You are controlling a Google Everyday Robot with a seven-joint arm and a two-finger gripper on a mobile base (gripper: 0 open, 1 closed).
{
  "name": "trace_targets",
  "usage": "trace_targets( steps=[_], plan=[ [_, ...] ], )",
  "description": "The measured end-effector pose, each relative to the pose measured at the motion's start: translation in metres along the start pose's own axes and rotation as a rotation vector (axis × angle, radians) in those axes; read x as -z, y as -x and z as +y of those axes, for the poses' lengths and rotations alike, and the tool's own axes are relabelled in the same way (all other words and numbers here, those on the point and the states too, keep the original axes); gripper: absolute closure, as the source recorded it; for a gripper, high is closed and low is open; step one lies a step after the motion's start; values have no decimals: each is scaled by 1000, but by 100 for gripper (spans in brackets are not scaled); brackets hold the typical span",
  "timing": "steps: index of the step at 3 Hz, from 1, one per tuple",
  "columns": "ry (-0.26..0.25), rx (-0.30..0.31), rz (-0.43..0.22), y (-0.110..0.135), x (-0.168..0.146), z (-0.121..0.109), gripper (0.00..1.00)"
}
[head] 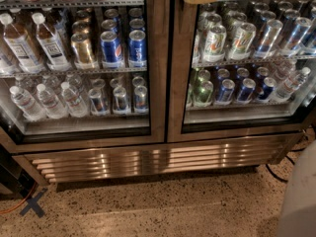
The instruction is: Open right fridge door
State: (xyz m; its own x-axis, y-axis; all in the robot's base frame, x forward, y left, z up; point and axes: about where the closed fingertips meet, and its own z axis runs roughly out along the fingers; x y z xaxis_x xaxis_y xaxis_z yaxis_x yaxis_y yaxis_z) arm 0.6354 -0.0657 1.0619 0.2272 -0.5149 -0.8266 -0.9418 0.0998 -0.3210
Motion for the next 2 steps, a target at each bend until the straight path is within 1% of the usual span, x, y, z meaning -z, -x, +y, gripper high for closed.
trace_targets(
  steps=[2],
  plan=[
    [0, 0, 0, -2, 10, -5, 100]
  ],
)
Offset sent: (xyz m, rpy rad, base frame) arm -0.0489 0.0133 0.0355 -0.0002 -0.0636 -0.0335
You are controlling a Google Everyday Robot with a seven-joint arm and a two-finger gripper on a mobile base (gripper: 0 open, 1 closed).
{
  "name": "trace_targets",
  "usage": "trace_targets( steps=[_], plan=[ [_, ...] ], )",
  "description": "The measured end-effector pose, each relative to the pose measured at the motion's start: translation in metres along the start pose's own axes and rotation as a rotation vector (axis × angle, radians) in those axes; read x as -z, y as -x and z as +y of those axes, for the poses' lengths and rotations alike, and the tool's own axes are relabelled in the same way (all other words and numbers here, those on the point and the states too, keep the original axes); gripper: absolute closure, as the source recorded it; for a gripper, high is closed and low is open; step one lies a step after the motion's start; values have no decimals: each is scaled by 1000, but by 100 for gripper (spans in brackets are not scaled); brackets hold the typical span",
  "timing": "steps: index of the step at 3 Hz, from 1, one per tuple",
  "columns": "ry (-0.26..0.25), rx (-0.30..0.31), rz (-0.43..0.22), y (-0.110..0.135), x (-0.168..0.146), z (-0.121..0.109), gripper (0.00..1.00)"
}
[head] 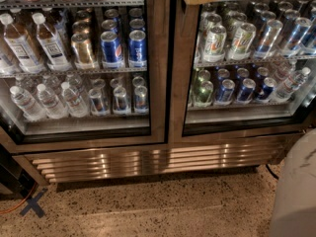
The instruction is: Open right fridge door
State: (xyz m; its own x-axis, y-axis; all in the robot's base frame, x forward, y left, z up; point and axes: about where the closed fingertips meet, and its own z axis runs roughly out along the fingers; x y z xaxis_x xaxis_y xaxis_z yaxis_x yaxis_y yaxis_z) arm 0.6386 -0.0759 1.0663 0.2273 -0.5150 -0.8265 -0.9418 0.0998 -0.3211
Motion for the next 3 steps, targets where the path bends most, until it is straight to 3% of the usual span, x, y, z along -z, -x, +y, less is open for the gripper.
trace_targets(
  steps=[3],
  plan=[
    [-24, -1, 14, 8, 9, 7, 100]
  ],
)
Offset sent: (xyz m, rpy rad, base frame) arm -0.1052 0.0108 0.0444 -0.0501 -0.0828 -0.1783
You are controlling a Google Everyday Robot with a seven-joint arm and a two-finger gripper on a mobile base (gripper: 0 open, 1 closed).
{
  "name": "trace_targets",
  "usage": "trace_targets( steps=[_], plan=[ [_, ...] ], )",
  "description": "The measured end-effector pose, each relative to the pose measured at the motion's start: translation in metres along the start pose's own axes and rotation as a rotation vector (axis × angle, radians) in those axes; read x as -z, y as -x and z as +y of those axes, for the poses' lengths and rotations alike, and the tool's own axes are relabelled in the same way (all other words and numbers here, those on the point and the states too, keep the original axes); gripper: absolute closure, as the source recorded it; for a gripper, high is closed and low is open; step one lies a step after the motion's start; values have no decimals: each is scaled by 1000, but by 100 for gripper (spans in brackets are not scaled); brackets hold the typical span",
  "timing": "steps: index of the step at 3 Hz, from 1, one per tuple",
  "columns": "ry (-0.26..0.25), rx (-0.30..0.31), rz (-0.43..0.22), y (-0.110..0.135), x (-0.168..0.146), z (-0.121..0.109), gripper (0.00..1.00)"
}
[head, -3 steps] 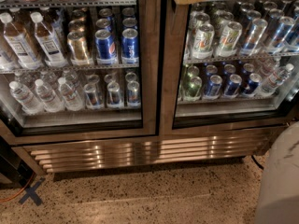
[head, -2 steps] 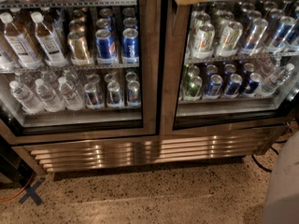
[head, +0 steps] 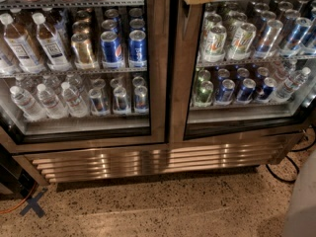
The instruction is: Open right fridge door
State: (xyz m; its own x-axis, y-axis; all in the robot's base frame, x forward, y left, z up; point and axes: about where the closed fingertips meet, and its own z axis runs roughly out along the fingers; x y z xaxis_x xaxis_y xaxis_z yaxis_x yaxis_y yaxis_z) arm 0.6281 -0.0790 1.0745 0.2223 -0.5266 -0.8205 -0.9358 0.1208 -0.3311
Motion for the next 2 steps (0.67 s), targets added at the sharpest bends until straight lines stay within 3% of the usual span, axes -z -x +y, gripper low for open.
trace_targets(
  steps=[2],
  plan=[
    [-11, -17, 15, 7, 5, 5, 100]
  ],
)
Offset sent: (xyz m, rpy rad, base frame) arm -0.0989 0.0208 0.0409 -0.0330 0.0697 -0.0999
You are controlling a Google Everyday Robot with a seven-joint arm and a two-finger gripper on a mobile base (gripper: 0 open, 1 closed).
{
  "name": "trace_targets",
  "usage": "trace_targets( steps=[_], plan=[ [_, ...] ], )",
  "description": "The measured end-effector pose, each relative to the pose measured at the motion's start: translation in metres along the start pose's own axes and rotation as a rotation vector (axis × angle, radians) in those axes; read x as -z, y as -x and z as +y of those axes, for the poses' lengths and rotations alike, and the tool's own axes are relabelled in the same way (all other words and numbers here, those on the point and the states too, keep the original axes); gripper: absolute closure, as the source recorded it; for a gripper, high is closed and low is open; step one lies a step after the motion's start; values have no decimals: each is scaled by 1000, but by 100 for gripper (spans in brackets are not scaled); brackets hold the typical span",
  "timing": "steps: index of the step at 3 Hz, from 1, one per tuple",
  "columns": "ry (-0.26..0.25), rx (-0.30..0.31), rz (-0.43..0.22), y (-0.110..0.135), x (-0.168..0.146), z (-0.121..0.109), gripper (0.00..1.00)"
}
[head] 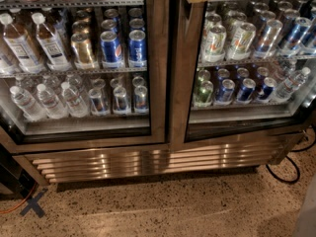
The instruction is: Open right fridge door
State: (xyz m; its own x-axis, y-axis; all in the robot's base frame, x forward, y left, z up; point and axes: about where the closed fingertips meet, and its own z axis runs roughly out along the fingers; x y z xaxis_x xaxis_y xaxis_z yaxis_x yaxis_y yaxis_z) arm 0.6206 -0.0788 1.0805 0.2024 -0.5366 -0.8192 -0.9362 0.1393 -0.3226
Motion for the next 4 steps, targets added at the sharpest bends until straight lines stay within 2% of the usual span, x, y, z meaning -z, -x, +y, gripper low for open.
trace_targets(
  steps=[1, 4],
  plan=[
    [-12, -11, 10, 3, 6, 8, 100],
    [-10, -24, 21, 5, 9, 12, 100]
  ],
)
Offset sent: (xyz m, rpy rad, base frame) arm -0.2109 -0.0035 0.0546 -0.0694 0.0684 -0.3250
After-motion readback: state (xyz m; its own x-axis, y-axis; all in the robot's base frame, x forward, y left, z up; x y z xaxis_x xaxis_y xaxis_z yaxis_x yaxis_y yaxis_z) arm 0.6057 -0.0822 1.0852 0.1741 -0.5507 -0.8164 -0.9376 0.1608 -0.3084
